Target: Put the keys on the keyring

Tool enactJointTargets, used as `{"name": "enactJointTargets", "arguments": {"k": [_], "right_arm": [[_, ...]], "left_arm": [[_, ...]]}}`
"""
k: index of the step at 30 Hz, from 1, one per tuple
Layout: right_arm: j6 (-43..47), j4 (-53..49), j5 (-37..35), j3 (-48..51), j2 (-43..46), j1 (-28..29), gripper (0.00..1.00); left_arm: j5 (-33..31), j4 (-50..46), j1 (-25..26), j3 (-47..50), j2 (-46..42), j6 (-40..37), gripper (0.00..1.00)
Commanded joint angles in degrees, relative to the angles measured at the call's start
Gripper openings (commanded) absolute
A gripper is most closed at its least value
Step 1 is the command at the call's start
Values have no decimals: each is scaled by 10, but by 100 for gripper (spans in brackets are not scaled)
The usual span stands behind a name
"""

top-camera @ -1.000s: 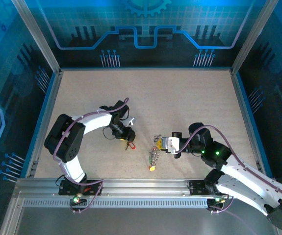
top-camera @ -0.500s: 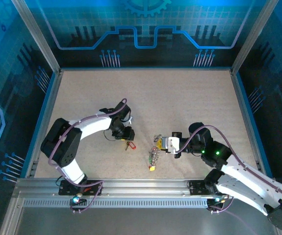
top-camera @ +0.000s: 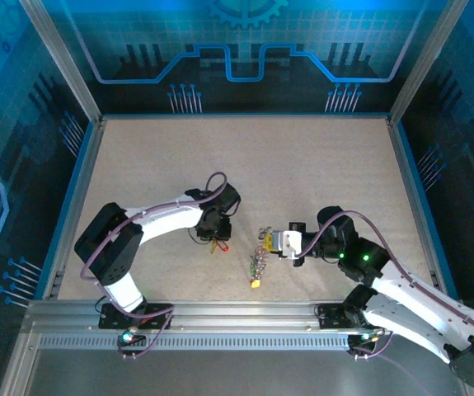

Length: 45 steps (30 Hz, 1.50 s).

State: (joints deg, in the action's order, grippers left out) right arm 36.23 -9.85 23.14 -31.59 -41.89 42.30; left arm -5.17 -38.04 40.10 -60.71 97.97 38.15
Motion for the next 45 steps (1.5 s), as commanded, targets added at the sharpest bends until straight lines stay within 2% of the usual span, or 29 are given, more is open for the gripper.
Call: {"name": "enactJointTargets", "arguments": {"k": [1, 4, 10, 16, 29, 37, 42, 45], "right_arm": [[-4, 13, 11, -24, 10, -7, 0], [-5, 12, 10, -24, 14, -6, 0], [-4, 15, 9, -22, 14, -6, 0], [-5, 15, 9, -22, 15, -7, 0], [-5, 11, 10, -22, 16, -6, 0], [-4, 8, 10, -25, 17, -6, 0], [-4, 7, 9, -23, 19, -7, 0], [-5, 6, 7, -23, 19, -7, 0]], "left_arm": [[-50, -61, 8, -37, 36, 47, 28], [-76, -90, 8, -54, 56, 68, 24], [-67, -96, 10, -67, 76, 71, 23], [-67, -103, 23, -81, 86, 73, 30], [-52, -113, 32, -73, 66, 91, 29], [-61, -130, 35, -65, 91, 102, 23], [-71, -148, 36, -78, 100, 97, 27], [-71, -149, 36, -72, 100, 101, 26]]}}
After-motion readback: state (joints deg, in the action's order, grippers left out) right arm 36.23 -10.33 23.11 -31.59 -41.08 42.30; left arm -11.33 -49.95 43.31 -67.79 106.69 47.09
